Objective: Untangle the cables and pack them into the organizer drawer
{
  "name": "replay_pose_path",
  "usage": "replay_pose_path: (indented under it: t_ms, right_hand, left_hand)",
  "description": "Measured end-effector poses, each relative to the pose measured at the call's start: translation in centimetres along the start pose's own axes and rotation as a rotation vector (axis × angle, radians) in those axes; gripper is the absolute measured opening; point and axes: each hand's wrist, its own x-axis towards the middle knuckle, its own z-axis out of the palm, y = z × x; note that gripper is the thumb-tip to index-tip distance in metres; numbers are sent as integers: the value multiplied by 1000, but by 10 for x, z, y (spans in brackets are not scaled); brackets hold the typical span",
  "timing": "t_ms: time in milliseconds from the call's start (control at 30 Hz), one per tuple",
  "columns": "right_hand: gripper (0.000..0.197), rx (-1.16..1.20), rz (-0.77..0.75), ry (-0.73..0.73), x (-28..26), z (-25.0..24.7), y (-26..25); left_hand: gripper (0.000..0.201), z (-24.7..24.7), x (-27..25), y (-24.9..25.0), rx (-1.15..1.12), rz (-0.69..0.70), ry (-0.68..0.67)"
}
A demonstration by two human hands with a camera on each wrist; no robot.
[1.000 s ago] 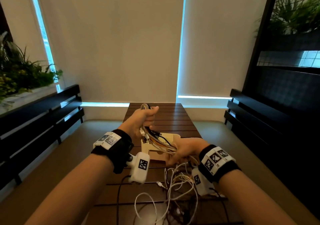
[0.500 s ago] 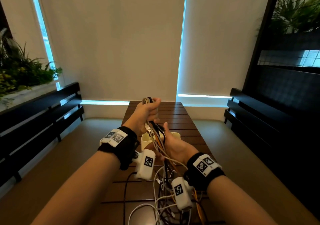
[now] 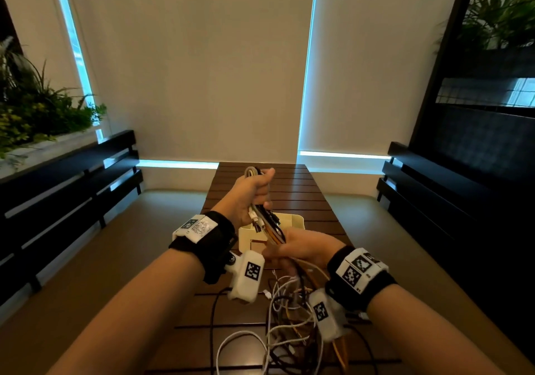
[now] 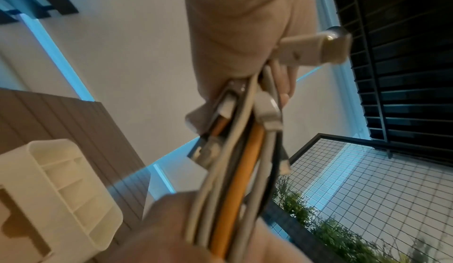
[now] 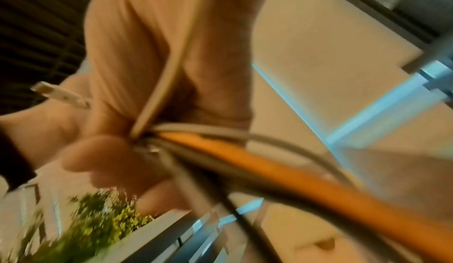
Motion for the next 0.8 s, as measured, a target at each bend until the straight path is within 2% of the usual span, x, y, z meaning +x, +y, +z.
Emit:
replay_pose_path:
  t_ms: [33, 100, 167, 200, 300, 333, 400, 467, 633, 700, 800]
  right_hand:
    - [16, -245, 15, 103, -3, -2, -5]
    - [28, -730, -20, 337, -5, -6, -10]
    - [32, -1016, -92, 513, -13, -10, -16]
    - [31, -1046, -101, 521, -17, -14, -17]
    - [29, -982, -47, 417, -22, -24, -18]
    - [25, -1018, -44, 434, -21, -24, -18]
    - [19, -1168, -64, 512, -21, -22, -21]
    - [24, -1364, -128, 512, -23, -18, -22]
    - [27, -1689, -274, 285, -21, 5, -28]
    - [23, -1704, -247, 311, -19, 5, -32]
    - [21, -1648, -153, 415, -17, 3, -39]
  left_hand:
    - [23, -3, -1, 0, -1, -43, 11]
    - [20, -10, -3, 2, 25, -122, 15]
    - [23, -15, -6, 7, 87, -181, 2]
    - [25, -16, -7, 9, 120, -202, -2]
    - [33, -16, -9, 9, 180, -265, -7]
    - [36, -16, -9, 8, 191, -280, 5]
    - [39, -17, -9, 6, 216, -297, 46]
    - [37, -18, -8, 2, 265, -301, 92]
    - [32, -15, -7, -13, 426, -261, 205]
    - [31, -13, -7, -20, 448, -263, 210]
    - [40, -13, -7, -33, 466, -303, 182]
